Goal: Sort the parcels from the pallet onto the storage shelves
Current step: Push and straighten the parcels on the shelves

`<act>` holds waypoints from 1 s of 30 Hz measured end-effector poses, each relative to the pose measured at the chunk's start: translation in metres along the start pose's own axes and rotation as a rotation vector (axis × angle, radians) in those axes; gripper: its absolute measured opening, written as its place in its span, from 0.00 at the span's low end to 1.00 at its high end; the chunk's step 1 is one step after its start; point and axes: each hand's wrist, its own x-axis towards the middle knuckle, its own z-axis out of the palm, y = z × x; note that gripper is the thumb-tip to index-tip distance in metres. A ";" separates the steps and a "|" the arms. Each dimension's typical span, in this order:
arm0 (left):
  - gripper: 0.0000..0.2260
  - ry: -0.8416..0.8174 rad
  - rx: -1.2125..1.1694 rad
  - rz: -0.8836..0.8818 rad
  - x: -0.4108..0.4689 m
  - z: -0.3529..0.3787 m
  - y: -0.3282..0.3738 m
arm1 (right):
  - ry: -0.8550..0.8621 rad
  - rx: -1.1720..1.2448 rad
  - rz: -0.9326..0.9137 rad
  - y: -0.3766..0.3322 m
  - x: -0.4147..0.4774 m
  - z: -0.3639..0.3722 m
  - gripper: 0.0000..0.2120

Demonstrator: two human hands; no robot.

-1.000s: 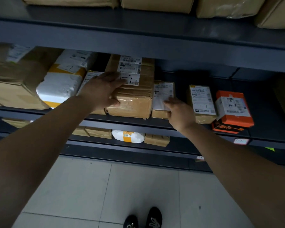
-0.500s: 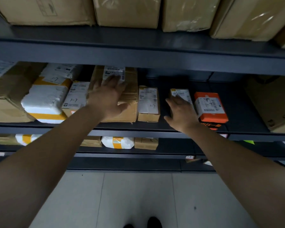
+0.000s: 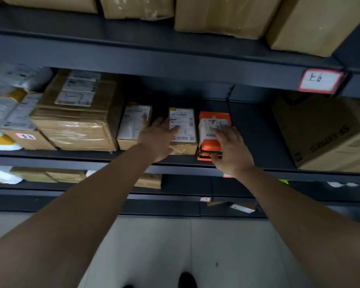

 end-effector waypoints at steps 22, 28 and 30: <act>0.29 0.008 -0.044 -0.190 -0.013 0.025 -0.023 | 0.161 0.032 -0.317 -0.004 0.027 0.015 0.32; 0.29 -0.010 -0.083 -0.146 -0.020 0.027 -0.027 | 0.204 0.028 -0.296 -0.015 0.025 0.020 0.32; 0.29 -0.020 -0.100 -0.134 -0.022 0.029 -0.028 | 0.222 0.032 -0.297 -0.018 0.024 0.021 0.31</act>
